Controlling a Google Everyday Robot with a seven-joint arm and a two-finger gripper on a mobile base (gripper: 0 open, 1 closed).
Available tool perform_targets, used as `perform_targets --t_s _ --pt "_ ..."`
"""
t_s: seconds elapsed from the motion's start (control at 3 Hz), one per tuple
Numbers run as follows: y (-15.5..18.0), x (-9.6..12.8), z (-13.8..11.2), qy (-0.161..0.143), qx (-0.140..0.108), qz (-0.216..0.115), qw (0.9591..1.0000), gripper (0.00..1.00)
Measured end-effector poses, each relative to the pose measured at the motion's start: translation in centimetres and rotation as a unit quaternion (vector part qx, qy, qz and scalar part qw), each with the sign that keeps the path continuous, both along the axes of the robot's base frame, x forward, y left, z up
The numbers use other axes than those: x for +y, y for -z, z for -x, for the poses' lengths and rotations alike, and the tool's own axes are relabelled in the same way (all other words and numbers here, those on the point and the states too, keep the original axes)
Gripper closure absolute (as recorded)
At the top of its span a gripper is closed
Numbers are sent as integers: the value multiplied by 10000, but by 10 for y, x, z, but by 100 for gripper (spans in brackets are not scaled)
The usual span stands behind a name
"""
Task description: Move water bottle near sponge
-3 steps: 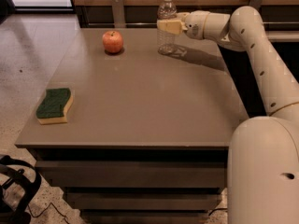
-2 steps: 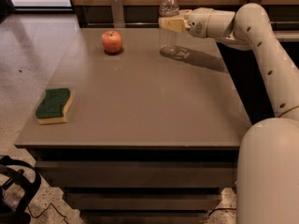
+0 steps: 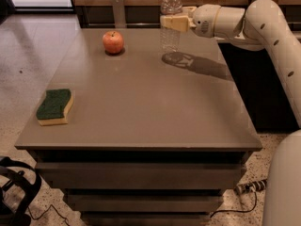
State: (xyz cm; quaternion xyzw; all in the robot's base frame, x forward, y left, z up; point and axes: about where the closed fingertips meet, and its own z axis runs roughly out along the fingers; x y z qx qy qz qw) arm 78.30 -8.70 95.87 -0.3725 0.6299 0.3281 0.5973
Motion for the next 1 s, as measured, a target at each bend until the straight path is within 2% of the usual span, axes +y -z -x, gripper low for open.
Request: perform_targets --t_s 0.33,1.0 --pt "-8 6 29 -42 -26 23 10000 100" --pt "-11 40 95 -138 169 255 9994 100"
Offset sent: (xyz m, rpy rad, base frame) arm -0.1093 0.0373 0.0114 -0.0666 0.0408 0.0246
